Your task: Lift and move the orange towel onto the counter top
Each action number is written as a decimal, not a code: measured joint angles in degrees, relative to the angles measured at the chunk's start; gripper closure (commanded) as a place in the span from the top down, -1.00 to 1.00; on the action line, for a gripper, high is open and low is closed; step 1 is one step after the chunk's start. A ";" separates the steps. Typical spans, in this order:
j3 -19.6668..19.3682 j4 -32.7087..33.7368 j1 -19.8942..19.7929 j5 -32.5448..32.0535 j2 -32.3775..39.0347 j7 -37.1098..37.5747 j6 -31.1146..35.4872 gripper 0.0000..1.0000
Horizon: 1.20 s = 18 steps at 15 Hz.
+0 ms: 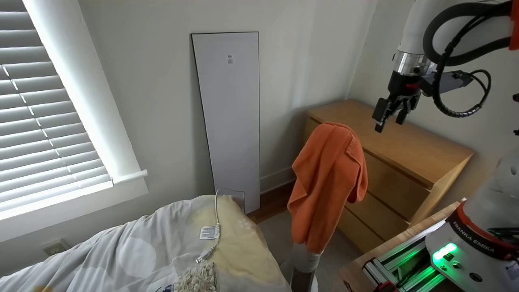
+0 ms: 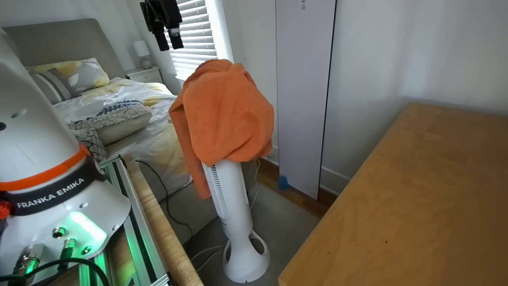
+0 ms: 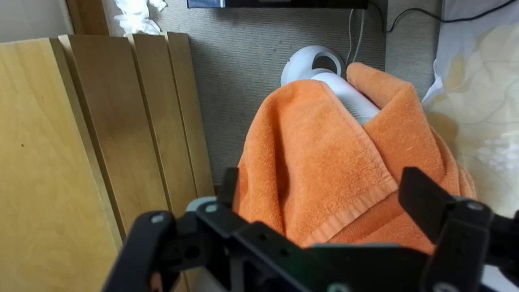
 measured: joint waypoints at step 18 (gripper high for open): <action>-3.78 17.51 6.67 -4.59 31.08 -38.31 8.91 1.00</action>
